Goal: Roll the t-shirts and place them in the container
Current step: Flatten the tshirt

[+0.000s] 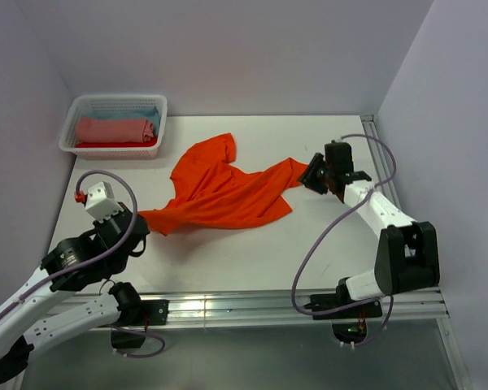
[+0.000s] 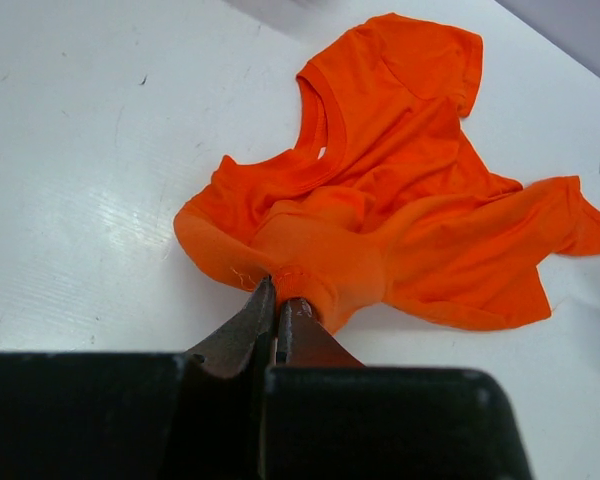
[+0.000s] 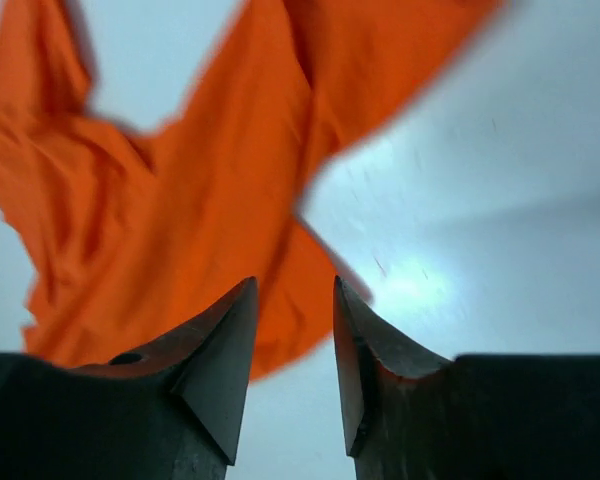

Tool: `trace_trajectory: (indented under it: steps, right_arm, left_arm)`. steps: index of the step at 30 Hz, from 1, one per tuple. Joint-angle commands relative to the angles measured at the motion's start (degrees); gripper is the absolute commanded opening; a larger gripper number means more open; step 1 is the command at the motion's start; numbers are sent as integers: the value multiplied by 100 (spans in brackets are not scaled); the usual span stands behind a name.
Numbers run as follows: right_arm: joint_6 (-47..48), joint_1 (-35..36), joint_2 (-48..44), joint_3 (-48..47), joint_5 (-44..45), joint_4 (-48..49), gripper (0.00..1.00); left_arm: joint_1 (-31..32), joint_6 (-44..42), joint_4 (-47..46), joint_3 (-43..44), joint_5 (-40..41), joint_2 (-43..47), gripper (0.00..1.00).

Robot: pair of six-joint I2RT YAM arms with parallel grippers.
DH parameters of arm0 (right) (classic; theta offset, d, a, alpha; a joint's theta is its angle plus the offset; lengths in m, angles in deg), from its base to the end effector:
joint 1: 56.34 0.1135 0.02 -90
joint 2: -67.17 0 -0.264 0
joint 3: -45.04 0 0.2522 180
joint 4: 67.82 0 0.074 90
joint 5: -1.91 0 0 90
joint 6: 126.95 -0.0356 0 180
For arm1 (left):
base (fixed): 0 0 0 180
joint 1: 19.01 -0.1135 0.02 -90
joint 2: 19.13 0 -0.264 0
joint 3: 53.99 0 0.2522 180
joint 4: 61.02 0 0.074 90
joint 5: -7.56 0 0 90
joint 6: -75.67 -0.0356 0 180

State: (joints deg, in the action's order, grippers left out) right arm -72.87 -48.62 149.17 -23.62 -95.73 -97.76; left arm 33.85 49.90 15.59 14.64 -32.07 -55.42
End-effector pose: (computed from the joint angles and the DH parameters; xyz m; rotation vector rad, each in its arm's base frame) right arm 0.3048 0.0461 0.2418 0.5130 2.3240 0.5294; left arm 0.0759 -0.0548 0.3372 -0.5930 1.9517 -0.2288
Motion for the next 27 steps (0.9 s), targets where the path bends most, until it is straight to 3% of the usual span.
trace_trajectory:
  steps: [1,4,12,27]
  right_arm:
    - [60,10,-605,785,-360,456,41]
    - [-168,97,-694,1392,-694,730,46]
    - [-740,607,-528,2000,-291,1205,56]
    - [-1601,695,264,1991,236,1803,51]
  left_arm:
    - [5,-323,-282,50,-54,-123,0]
    - [5,-314,-229,94,17,-238,0]
    - [5,-358,-335,-20,-27,-62,0]
    - [5,-446,-405,-56,-89,-106,0]
